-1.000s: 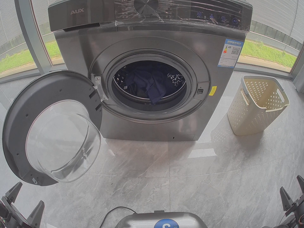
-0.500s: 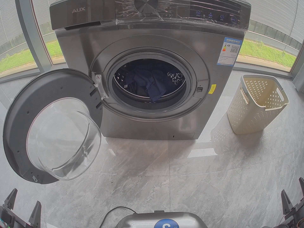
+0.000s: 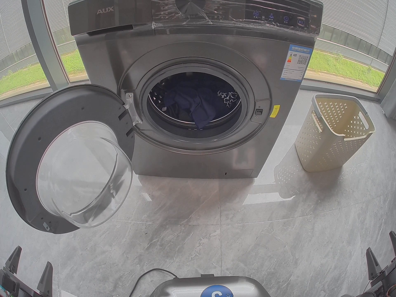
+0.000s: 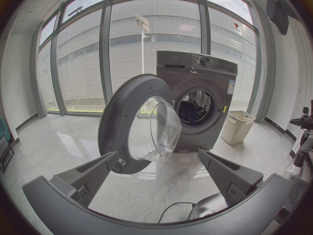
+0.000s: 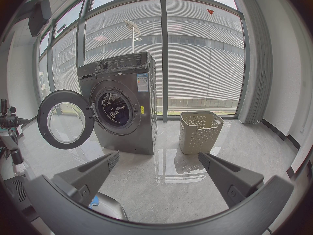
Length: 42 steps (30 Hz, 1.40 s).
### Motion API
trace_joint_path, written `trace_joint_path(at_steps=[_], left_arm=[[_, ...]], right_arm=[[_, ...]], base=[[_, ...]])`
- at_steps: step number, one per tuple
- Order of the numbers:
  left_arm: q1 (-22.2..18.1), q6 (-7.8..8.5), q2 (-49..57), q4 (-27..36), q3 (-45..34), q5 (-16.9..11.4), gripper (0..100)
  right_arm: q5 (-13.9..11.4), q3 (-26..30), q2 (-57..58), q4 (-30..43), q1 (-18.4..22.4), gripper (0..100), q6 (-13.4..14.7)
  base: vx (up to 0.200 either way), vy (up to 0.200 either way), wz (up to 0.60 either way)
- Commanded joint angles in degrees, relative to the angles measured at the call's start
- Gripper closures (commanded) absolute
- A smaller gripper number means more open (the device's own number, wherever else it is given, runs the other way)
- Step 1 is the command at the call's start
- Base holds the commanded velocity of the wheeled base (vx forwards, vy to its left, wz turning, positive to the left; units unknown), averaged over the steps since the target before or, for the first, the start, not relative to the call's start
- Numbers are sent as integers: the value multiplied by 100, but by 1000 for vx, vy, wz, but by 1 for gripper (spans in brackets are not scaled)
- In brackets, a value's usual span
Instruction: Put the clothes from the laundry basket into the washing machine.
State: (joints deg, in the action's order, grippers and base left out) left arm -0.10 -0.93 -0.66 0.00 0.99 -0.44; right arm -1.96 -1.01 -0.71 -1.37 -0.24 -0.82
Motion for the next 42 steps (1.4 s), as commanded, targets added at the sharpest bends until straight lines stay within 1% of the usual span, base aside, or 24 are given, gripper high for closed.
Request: trace_joint_path(at_steps=[1, 2, 16, 22, 31, 40, 42], left_arm=[[1, -57, 31, 0, -90, 9, 0], [1, -83, 31, 0, -90, 9, 0], [1, -92, 31, 0, -90, 9, 0], [1, -74, 31, 0, -90, 9, 0], [-8, -83, 31, 0, -90, 35, 0], [-8, -48, 31, 0, -90, 26, 0], [1, -66, 31, 0, -90, 26, 0]], right_arm=[[12, 101, 71, -4, -2, 0, 3], [12, 101, 71, -4, -2, 0, 11], [12, 101, 71, -4, -2, 0, 11], [12, 101, 71, -4, -2, 0, 3], [12, 101, 71, -4, -11, 0, 3], [3, 101, 71, -4, -2, 0, 3], [12, 101, 71, -4, -2, 0, 3]], base=[[0, 0, 0], [0, 200, 0], [0, 200, 0], [0, 0, 0], [-200, 0, 0], [0, 0, 0], [0, 200, 0]])
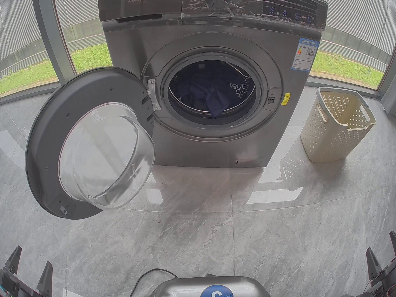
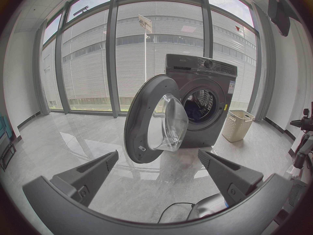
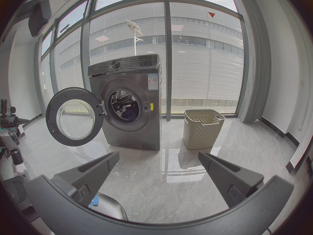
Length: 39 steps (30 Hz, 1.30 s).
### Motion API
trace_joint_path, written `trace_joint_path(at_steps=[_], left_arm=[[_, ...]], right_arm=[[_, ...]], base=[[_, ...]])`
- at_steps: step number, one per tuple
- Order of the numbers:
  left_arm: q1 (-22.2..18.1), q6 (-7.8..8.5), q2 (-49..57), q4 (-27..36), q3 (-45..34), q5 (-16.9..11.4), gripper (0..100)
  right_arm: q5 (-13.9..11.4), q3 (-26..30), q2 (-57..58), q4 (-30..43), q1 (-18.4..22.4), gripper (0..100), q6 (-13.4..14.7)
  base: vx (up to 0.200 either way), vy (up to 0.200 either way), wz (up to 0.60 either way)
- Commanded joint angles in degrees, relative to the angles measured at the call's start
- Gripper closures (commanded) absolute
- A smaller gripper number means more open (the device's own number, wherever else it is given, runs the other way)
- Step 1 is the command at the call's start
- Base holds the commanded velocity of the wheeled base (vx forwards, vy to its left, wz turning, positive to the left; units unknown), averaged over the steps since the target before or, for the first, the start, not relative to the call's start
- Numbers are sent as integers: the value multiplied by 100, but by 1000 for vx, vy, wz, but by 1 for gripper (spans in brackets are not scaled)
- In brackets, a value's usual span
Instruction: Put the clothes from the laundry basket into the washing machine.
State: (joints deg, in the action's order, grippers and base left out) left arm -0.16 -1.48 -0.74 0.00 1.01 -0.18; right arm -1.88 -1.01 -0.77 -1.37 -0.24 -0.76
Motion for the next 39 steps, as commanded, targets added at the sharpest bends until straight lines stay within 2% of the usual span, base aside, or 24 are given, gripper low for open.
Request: trace_joint_path(at_steps=[1, 7, 19, 25, 34, 39], left_arm=[[-2, -19, 39, 0, -92, 1, 0], [-2, -19, 39, 0, -92, 9, 0], [-2, -28, 39, 0, -92, 9, 0], [-2, -37, 39, 0, -92, 9, 0], [-2, 16, 39, 0, -92, 1, 0], [7, -2, 39, 9, -84, 1, 0]], right_arm=[[3, 101, 77, -4, -2, 0, -4], [3, 101, 77, -4, -2, 0, -4], [3, 101, 77, -4, -11, 0, -4], [3, 101, 77, -4, -2, 0, -4], [3, 101, 77, -4, -11, 0, -4], [3, 101, 77, -4, -2, 0, -4]], base=[[0, 200, 0], [0, 200, 0], [0, 0, 0], [-200, 0, 0], [0, 0, 0], [0, 200, 0]])
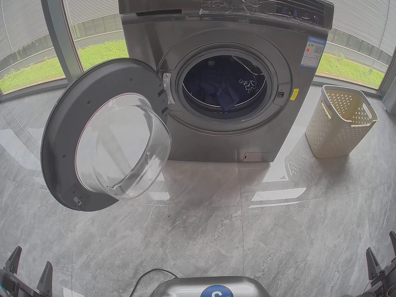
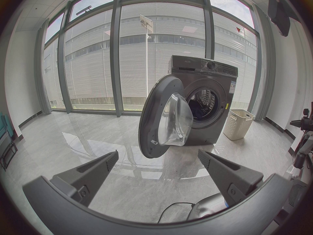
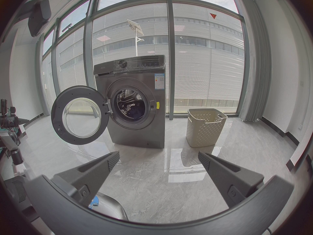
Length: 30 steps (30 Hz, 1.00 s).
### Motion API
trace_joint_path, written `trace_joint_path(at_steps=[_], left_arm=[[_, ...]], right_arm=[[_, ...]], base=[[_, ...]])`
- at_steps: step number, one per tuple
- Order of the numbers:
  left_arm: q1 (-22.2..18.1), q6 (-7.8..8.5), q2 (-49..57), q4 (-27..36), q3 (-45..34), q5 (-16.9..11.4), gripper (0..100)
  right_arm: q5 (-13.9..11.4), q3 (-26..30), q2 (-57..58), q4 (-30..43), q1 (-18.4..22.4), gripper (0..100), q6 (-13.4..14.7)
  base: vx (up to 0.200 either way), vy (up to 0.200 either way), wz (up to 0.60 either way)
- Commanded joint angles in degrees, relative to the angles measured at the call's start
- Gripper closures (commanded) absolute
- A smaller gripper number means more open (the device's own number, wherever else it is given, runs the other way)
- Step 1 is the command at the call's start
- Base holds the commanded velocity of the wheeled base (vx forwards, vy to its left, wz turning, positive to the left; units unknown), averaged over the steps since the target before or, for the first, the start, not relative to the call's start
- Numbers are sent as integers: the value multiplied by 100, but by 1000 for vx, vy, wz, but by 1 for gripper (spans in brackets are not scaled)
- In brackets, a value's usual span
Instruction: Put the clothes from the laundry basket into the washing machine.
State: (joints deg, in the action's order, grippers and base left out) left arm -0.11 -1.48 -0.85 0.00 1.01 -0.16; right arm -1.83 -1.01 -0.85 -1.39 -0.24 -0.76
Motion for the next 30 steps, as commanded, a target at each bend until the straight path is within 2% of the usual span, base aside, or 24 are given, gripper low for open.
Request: trace_joint_path(at_steps=[1, 10, 22, 28, 30], left_arm=[[-7, -2, 50, 0, -84, -2, 0], [-7, -19, 41, 0, -84, -2, 0], [-7, 16, 50, -9, -92, -2, 0], [-7, 16, 50, -9, -92, -2, 0], [-7, 104, 59, 0, -101, -19, 0]], right_arm=[[-2, 101, 85, -2, -2, 0, -4], [-2, 101, 85, -2, -2, 0, -4], [-2, 101, 85, -2, -2, 0, -4], [-2, 101, 85, -2, -2, 0, -4], [-2, 101, 85, -2, -2, 0, -4]], base=[[0, 200, 0], [0, 200, 0], [0, 0, 0], [0, 200, 0], [0, 0, 0]])
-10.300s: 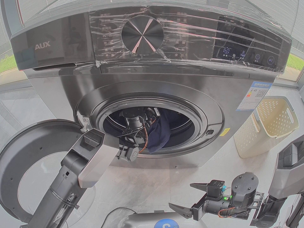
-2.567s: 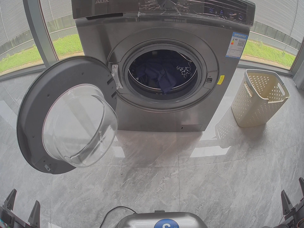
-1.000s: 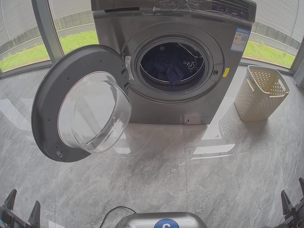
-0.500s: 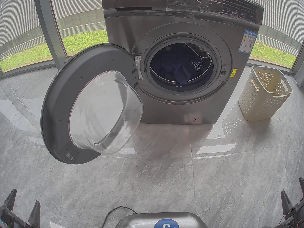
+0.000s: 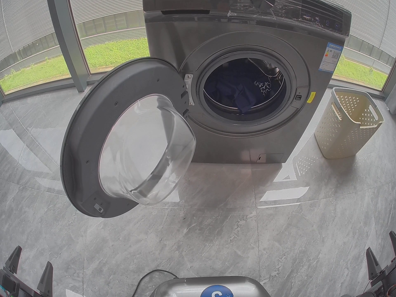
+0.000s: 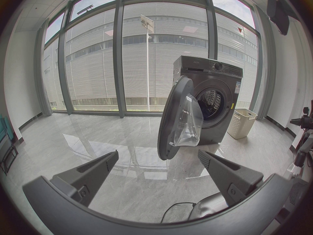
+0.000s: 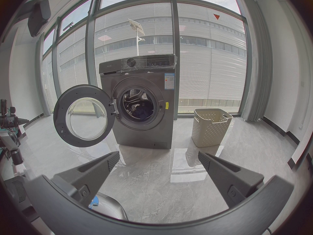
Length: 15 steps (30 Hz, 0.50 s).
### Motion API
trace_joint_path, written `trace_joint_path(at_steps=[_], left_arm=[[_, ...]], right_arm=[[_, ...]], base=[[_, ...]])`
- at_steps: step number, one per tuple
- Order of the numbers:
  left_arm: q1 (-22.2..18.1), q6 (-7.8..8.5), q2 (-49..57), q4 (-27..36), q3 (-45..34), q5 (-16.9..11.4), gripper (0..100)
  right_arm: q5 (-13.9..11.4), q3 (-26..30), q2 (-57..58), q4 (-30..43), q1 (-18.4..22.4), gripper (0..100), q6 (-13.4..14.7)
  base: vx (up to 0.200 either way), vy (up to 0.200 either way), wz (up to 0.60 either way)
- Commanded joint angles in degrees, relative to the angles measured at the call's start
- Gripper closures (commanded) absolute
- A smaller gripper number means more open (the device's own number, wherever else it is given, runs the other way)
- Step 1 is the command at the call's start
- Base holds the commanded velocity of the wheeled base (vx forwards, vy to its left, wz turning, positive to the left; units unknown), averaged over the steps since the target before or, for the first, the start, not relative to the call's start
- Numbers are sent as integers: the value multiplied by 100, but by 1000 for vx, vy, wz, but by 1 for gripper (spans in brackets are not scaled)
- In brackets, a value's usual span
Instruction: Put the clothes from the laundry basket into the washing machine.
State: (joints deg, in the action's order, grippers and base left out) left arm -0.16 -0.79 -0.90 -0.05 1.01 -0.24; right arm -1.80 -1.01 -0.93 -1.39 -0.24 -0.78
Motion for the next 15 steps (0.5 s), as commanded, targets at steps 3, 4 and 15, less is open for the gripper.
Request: trace_joint_path(at_steps=[3, 4, 15], left_arm=[[-2, 132, 64, 5, -101, -11, 0], [-2, 123, 64, 5, -101, -11, 0], [121, 202, -710, 66, 1349, -222, 0]], right_arm=[[-4, 101, 93, -2, -2, 0, -1], [-4, 101, 93, -2, -2, 0, -1], [-4, 101, 93, -2, -2, 0, -1]], base=[[0, 0, 0], [0, 0, 0], [0, 0, 0]])
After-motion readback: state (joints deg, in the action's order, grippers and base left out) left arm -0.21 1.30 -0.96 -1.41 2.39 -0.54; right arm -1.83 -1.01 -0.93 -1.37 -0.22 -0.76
